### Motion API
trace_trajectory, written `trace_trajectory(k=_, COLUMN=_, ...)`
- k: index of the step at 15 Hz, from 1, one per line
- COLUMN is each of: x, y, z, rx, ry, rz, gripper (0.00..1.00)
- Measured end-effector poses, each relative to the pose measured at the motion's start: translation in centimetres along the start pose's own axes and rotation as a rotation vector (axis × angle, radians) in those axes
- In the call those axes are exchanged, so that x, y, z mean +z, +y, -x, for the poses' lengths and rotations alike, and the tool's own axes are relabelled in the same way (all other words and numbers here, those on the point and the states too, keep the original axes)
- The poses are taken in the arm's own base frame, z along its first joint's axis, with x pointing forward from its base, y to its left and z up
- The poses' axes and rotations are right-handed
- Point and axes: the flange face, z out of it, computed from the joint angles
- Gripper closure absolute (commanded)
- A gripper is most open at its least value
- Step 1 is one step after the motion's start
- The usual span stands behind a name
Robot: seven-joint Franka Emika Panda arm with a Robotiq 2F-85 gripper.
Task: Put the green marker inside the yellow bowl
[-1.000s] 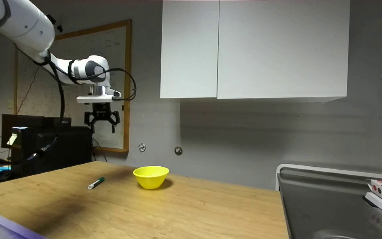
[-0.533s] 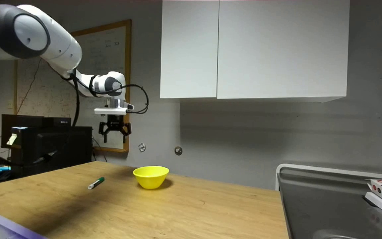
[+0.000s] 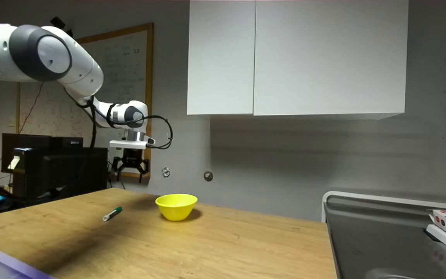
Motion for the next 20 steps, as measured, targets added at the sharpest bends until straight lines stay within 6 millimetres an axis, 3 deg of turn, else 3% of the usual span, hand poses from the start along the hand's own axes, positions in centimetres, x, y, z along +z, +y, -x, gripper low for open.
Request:
trace_trajectory(k=11, x=5.7, y=-1.4, z=1.3, rx=-0.022, ry=-0.090, rz=-0.015, gripper=0.00)
trace_trajectory(k=20, x=5.6, y=-1.6, z=1.3, rx=-0.035, ry=-0.089, rz=-0.015, gripper=0.00)
